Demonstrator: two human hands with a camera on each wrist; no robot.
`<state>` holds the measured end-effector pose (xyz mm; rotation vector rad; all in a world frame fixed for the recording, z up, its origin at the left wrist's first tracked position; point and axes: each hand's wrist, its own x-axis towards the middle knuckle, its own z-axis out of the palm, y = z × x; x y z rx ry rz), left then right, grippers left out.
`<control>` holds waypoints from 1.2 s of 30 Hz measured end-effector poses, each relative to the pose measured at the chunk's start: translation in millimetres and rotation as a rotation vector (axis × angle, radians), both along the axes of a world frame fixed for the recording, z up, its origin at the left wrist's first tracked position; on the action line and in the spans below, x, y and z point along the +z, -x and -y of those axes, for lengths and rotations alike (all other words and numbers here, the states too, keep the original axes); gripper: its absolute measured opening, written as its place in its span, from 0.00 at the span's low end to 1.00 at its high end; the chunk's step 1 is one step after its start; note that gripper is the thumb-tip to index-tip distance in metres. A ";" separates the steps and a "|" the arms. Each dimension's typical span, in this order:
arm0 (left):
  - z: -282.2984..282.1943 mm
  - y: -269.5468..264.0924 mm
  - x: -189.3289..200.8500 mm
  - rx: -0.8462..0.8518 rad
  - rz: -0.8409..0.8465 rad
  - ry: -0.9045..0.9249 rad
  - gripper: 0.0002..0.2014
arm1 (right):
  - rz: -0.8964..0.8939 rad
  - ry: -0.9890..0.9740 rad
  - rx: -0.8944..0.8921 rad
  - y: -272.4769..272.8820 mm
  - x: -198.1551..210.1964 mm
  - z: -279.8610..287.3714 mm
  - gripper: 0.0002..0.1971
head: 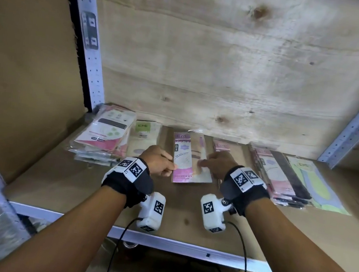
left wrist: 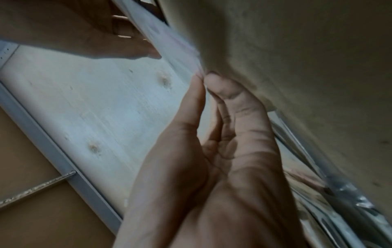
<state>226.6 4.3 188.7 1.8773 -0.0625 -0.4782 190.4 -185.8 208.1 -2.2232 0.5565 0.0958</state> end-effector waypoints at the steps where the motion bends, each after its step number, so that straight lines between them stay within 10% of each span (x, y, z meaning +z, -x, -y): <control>1: 2.1 -3.6 -1.9 0.021 0.016 -0.024 0.17 | -0.030 0.037 0.006 -0.7 2.7 -1.7 0.12; 23: 26.6 -14.8 -15.3 -0.013 0.172 -0.349 0.20 | -0.057 0.246 0.102 6.0 3.0 -3.7 0.24; 36: -23.3 -25.4 8.1 0.159 0.296 -0.094 0.03 | 0.076 0.089 0.156 1.2 12.6 -19.8 0.08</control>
